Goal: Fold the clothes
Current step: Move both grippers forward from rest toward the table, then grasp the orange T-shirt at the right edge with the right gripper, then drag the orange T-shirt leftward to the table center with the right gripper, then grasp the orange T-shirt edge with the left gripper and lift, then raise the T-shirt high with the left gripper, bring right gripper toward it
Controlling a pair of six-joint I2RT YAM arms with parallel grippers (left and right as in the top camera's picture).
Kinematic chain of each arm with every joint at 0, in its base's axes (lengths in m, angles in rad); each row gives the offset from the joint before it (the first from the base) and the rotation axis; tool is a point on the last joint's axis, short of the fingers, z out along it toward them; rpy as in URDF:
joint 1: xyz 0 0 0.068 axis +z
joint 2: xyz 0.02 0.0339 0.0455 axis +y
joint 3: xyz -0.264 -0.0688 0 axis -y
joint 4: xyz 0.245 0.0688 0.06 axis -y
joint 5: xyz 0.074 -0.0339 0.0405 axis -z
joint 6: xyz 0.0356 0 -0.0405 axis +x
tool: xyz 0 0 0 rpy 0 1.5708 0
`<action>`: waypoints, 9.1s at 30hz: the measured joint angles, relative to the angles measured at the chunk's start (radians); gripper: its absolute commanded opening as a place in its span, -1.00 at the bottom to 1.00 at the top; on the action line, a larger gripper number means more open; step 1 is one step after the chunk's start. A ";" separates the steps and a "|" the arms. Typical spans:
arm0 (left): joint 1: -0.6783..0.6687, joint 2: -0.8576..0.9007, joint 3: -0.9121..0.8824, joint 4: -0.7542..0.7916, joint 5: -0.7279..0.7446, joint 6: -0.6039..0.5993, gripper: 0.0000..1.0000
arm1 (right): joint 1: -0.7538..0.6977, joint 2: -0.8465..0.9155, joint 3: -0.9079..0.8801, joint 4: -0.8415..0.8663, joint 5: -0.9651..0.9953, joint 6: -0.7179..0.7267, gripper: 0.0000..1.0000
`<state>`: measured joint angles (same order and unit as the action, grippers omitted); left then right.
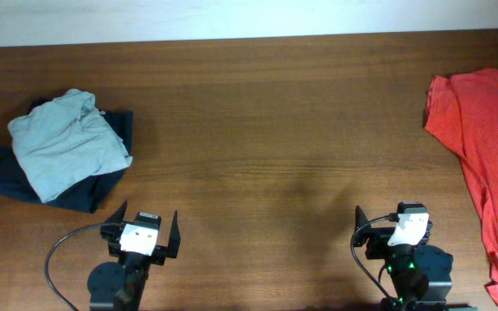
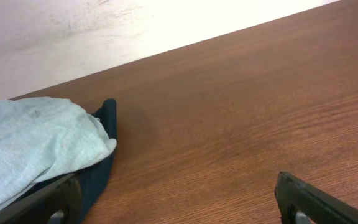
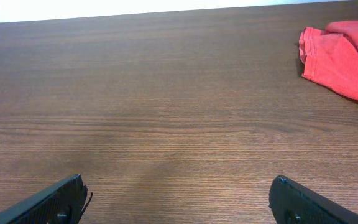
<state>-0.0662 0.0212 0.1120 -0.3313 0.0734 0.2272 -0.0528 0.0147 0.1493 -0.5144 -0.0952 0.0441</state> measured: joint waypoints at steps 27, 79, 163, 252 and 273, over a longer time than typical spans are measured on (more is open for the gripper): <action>0.000 0.357 0.453 -0.038 -0.117 -0.023 0.99 | 0.000 0.286 0.397 -0.052 -0.032 0.104 0.97; -0.017 1.375 1.455 -0.690 0.070 -0.039 0.98 | -1.008 1.928 1.260 -0.465 0.167 0.288 0.81; -0.017 1.376 1.455 -0.618 0.057 -0.039 0.98 | -0.149 1.821 1.163 -0.373 0.019 0.352 -0.92; -0.298 2.199 1.721 -0.487 -0.147 0.069 -1.00 | -0.201 2.008 1.517 -0.600 -0.476 0.058 0.17; -0.327 2.024 2.228 -0.740 -0.408 0.072 -0.99 | 0.054 2.008 1.517 -0.576 -0.360 0.004 0.26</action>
<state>-0.3927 2.0457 2.3398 -1.0710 -0.3344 0.2996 0.0013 2.0224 1.6661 -1.0908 -0.4553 0.0479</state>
